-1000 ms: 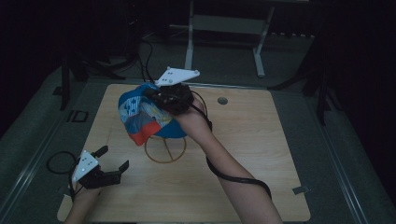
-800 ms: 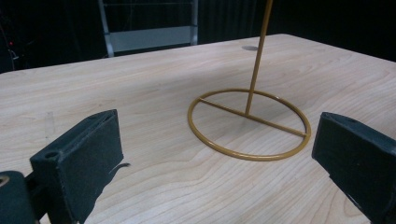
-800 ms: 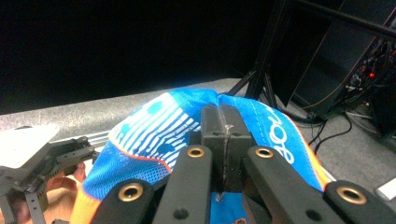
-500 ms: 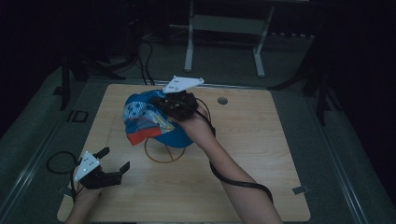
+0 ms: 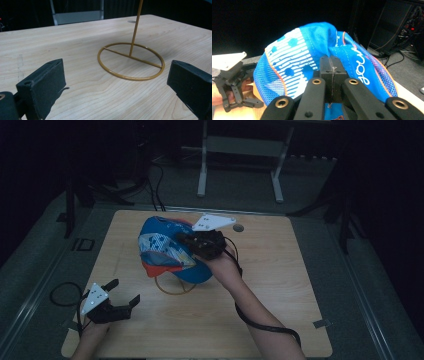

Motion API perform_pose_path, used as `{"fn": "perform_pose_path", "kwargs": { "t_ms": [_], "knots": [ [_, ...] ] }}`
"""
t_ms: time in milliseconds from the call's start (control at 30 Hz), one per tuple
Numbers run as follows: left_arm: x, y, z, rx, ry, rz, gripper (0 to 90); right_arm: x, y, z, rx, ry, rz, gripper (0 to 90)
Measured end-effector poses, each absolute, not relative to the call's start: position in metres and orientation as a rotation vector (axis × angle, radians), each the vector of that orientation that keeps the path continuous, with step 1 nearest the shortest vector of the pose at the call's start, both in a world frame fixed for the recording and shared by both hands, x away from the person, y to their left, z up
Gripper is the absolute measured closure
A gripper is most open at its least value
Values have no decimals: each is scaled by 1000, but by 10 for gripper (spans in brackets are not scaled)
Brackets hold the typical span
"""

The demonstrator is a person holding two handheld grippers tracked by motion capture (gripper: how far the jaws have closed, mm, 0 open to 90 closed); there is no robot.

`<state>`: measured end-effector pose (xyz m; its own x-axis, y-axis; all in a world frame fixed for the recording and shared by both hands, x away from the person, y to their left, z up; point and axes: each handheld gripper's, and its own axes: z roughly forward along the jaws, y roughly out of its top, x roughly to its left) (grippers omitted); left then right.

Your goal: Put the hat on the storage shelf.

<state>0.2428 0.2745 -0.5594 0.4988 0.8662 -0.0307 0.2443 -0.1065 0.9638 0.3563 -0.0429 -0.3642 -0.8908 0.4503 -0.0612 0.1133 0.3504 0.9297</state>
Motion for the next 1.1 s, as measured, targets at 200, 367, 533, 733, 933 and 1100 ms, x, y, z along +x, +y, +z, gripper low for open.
{"fn": "perform_pose_path", "kwargs": {
  "t_ms": [200,367,533,733,933,1100],
  "knots": [
    [243,275,-560,1620,972,694,21,355,-49,-372,519,2320,1536,900],
    [244,275,-562,1631,970,682,22,358,-52,-379,549,2313,1524,900],
    [244,275,-562,1624,969,677,21,361,-52,-380,581,2304,1537,900],
    [244,276,-563,1624,970,667,22,366,-46,-376,584,2316,1556,900],
    [243,277,-563,1623,968,666,22,366,-36,-380,562,2339,1553,896],
    [243,278,-564,1614,968,662,22,365,-38,-386,579,2331,1574,785]
  ]
}}
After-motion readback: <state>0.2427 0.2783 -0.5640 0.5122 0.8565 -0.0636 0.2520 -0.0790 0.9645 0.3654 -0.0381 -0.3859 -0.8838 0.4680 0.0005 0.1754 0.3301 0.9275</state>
